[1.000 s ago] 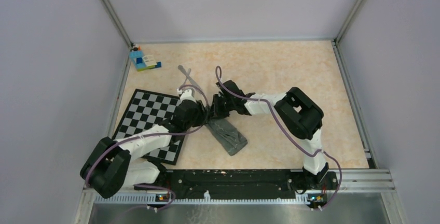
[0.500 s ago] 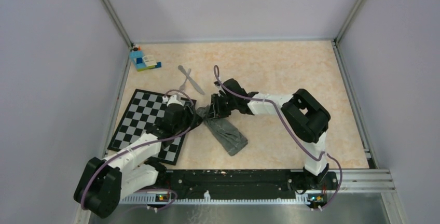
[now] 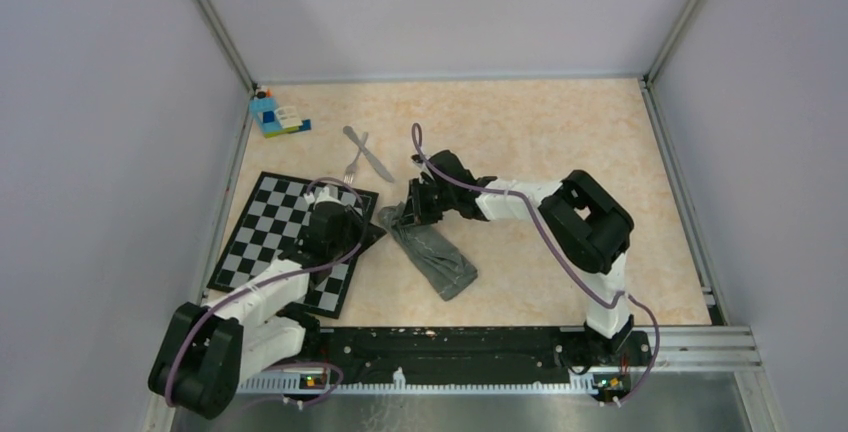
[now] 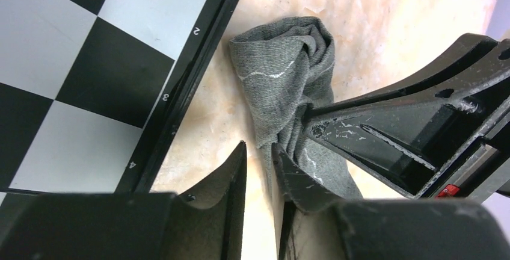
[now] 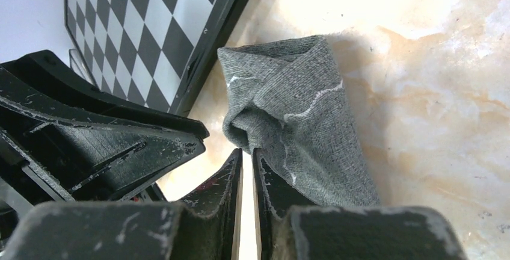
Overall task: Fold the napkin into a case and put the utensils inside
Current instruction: Grasp the top corner of the smaller rectangle folded napkin from the folded napkin.
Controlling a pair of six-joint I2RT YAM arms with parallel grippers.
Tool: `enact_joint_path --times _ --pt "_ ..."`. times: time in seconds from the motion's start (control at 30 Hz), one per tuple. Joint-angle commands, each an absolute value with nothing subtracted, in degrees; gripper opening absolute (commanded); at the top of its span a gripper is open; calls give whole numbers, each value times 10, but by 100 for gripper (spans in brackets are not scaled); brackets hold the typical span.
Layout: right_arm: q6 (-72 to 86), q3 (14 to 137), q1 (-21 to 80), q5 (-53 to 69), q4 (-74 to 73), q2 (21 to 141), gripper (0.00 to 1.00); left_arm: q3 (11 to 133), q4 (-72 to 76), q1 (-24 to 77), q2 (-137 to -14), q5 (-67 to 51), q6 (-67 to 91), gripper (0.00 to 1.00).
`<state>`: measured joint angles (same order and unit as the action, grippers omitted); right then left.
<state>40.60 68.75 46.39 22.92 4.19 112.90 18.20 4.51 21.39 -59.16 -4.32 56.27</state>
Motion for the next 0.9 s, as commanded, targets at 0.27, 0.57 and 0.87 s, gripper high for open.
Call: enact_joint_path --times 0.27,0.57,0.87 --pt "403 741 466 245 76 1182 2 211 87 208 -699 -69 529 9" --pt "416 753 482 270 81 1199 7 212 122 211 -743 -83 527 2" --pt "400 697 425 274 74 1101 23 197 100 211 -709 -69 512 0"
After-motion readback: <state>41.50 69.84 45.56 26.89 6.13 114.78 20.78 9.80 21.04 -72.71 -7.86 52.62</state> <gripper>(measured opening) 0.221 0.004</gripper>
